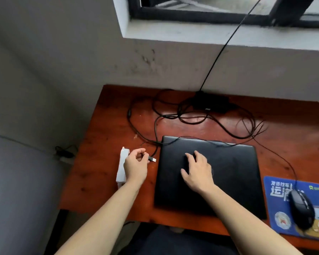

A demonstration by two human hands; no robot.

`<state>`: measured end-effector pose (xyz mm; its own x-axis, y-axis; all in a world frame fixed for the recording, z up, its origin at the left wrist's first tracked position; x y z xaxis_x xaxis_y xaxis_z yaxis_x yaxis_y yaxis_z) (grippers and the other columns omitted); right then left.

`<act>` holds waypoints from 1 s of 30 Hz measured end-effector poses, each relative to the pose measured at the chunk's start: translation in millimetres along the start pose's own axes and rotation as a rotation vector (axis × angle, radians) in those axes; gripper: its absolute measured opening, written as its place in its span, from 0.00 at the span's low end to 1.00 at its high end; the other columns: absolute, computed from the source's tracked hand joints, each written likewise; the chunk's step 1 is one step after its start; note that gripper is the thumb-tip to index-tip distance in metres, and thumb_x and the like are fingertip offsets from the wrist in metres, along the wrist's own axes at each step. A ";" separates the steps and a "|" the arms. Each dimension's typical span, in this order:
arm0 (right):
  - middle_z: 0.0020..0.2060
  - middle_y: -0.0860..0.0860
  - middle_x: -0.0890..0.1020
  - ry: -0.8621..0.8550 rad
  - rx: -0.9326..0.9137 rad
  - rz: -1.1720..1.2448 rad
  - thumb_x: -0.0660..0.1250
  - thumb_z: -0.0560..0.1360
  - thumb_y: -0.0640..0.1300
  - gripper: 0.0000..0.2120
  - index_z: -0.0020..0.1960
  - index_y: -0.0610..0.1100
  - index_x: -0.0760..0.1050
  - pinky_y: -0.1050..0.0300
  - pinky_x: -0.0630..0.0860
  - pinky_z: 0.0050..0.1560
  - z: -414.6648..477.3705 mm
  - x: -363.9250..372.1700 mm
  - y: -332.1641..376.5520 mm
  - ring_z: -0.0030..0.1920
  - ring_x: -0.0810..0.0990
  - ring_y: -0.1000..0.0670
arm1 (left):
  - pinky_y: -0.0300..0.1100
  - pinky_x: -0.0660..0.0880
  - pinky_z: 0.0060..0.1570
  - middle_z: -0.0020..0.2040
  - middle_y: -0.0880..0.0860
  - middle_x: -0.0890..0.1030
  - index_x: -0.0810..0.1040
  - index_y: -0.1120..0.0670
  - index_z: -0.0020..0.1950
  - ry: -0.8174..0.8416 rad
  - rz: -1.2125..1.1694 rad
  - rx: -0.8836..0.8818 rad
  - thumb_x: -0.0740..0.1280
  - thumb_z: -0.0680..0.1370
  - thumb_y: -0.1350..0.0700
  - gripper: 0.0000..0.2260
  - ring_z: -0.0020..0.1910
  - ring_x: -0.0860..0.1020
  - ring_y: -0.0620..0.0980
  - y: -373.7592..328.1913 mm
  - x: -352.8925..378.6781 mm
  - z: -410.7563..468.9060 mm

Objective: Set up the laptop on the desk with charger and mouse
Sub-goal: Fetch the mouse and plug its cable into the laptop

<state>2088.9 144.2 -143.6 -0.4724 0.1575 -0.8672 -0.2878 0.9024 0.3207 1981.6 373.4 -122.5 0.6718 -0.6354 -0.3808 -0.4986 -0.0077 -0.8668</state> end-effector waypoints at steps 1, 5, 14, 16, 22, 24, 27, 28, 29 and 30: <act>0.79 0.41 0.55 -0.017 0.018 -0.018 0.63 0.78 0.56 0.32 0.79 0.49 0.59 0.41 0.58 0.75 -1.2 8.0 4.0 0.79 0.51 0.40 | 0.42 0.81 0.48 0.47 0.51 0.84 0.80 0.50 0.53 0.029 0.025 -0.009 0.70 0.78 0.60 0.06 0.39 0.84 0.42 12.2 1.4 1.8; 0.80 0.39 0.50 -0.087 0.092 -0.008 0.61 0.79 0.56 0.32 0.79 0.49 0.58 0.37 0.48 0.77 -2.7 28.1 13.3 0.80 0.45 0.38 | 0.45 0.81 0.52 0.47 0.47 0.84 0.80 0.48 0.55 0.132 0.121 -0.007 0.69 0.78 0.58 0.08 0.45 0.83 0.45 41.7 13.8 6.8; 0.81 0.39 0.47 -0.214 0.138 0.019 0.59 0.78 0.64 0.36 0.80 0.47 0.55 0.34 0.39 0.77 -2.3 45.9 18.4 0.80 0.39 0.38 | 0.50 0.83 0.45 0.42 0.46 0.84 0.81 0.47 0.53 0.073 0.184 0.112 0.70 0.78 0.52 0.05 0.36 0.83 0.42 50.1 -11.6 60.5; 0.81 0.39 0.48 -0.262 0.154 0.022 0.59 0.77 0.63 0.36 0.80 0.47 0.57 0.34 0.39 0.77 -2.3 47.6 20.1 0.80 0.40 0.38 | 0.51 0.82 0.45 0.44 0.47 0.84 0.82 0.48 0.53 0.034 0.223 0.148 0.70 0.78 0.51 0.06 0.38 0.83 0.45 49.5 -22.5 71.3; 0.80 0.40 0.54 -0.407 0.225 -0.021 0.59 0.75 0.62 0.35 0.77 0.46 0.63 0.34 0.44 0.77 -2.4 46.4 23.1 0.80 0.47 0.38 | 0.47 0.80 0.47 0.52 0.55 0.79 0.84 0.58 0.54 0.045 0.397 0.424 0.69 0.80 0.56 0.08 0.44 0.78 0.49 38.6 -11.4 57.2; 0.80 0.40 0.55 -0.433 0.219 -0.024 0.59 0.75 0.62 0.35 0.76 0.46 0.63 0.34 0.45 0.77 -1.5 47.5 22.0 0.80 0.47 0.39 | 0.44 0.78 0.50 0.53 0.57 0.77 0.84 0.59 0.55 0.035 0.425 0.473 0.69 0.79 0.57 0.08 0.47 0.78 0.52 42.9 -7.4 52.8; 0.80 0.40 0.55 -0.457 0.209 -0.020 0.60 0.75 0.62 0.34 0.76 0.46 0.63 0.35 0.44 0.78 -1.3 47.6 20.9 0.80 0.48 0.39 | 0.38 0.72 0.46 0.50 0.59 0.75 0.85 0.58 0.53 -0.017 0.477 0.583 0.71 0.78 0.54 0.09 0.46 0.74 0.51 41.3 -2.6 43.9; 0.80 0.40 0.55 -0.464 0.207 -0.020 0.60 0.75 0.62 0.34 0.76 0.46 0.63 0.36 0.44 0.78 -1.5 47.2 21.1 0.80 0.48 0.39 | 0.36 0.71 0.45 0.50 0.60 0.74 0.84 0.56 0.54 -0.039 0.495 0.602 0.71 0.78 0.52 0.10 0.45 0.71 0.48 40.9 -2.0 42.3; 0.80 0.40 0.55 -0.470 0.206 -0.022 0.60 0.75 0.62 0.34 0.76 0.46 0.63 0.36 0.44 0.78 -1.5 47.2 21.5 0.80 0.48 0.39 | 0.35 0.69 0.45 0.50 0.60 0.73 0.84 0.55 0.55 -0.064 0.509 0.607 0.72 0.78 0.50 0.11 0.46 0.69 0.46 41.2 -2.8 42.7; 0.80 0.40 0.56 -0.473 0.207 -0.026 0.60 0.75 0.62 0.34 0.76 0.46 0.63 0.36 0.44 0.78 -1.0 47.6 22.0 0.80 0.48 0.39 | 0.33 0.69 0.45 0.51 0.61 0.73 0.83 0.54 0.56 -0.083 0.516 0.611 0.72 0.78 0.49 0.11 0.46 0.67 0.45 41.4 -4.6 43.7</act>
<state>2059.2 171.1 -177.4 -0.0247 0.2551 -0.9666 -0.1010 0.9613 0.2563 1981.8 409.7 -170.7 0.4891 -0.3838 -0.7832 -0.3854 0.7105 -0.5888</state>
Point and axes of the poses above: each hand's wrist, its own z-axis towards the middle knuckle, its own x-axis out of the palm, y = z × x, the point moved 9 cm from there along z, towards the middle knuckle
